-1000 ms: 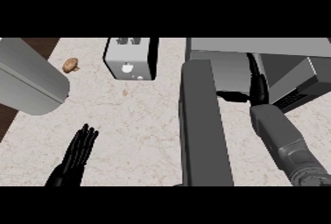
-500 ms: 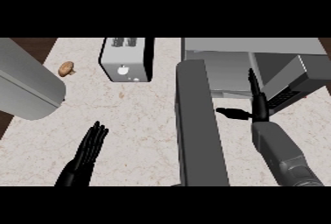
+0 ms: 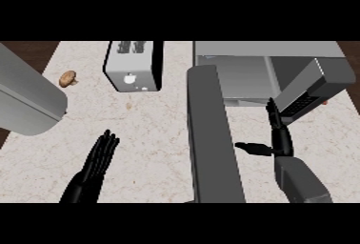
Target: Pick up the milk, place it into the microwave and close the microwave
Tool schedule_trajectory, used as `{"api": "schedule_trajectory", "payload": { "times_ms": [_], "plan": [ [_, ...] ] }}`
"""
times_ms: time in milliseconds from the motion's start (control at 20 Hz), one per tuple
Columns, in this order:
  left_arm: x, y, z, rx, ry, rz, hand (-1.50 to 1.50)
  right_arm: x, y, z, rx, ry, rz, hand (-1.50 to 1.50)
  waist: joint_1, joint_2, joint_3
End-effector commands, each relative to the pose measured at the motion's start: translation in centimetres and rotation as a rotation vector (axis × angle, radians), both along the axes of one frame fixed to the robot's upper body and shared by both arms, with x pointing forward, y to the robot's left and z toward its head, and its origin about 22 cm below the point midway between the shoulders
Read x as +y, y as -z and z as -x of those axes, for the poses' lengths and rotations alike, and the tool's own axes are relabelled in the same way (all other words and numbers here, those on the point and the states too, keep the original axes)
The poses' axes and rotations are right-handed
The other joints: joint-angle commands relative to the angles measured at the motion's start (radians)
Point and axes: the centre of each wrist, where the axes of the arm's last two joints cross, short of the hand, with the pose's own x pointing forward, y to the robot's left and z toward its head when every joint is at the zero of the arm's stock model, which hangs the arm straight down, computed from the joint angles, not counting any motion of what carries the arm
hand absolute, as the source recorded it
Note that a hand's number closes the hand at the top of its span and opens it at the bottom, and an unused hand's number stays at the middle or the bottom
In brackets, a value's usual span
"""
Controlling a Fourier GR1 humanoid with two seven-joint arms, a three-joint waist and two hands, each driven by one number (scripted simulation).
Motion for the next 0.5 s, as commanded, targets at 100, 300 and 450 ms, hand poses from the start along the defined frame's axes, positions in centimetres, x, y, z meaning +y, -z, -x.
{"api": "schedule_trajectory", "payload": {
  "times_ms": [100,300,450],
  "plan": [
    [-0.9,0.2,-0.9,0.019,0.065,0.034,-1.5,-1.0,1.9,3.1,-0.082,-0.065,-0.223,-1.5,-0.022,-0.007,-0.001],
    [-1.4,0.0,-1.6,0.069,0.16,-0.03,1.5,0.2,2.9,4.6,-0.102,-0.107,-0.281,-1.5,-0.032,-0.01,-0.002],
    [-1.5,1.4,-0.3,0.092,0.159,-0.089,1.5,-1.9,3.5,6.9,-0.135,-0.1,-0.299,-1.5,-0.034,-0.012,-0.003]
  ]
}}
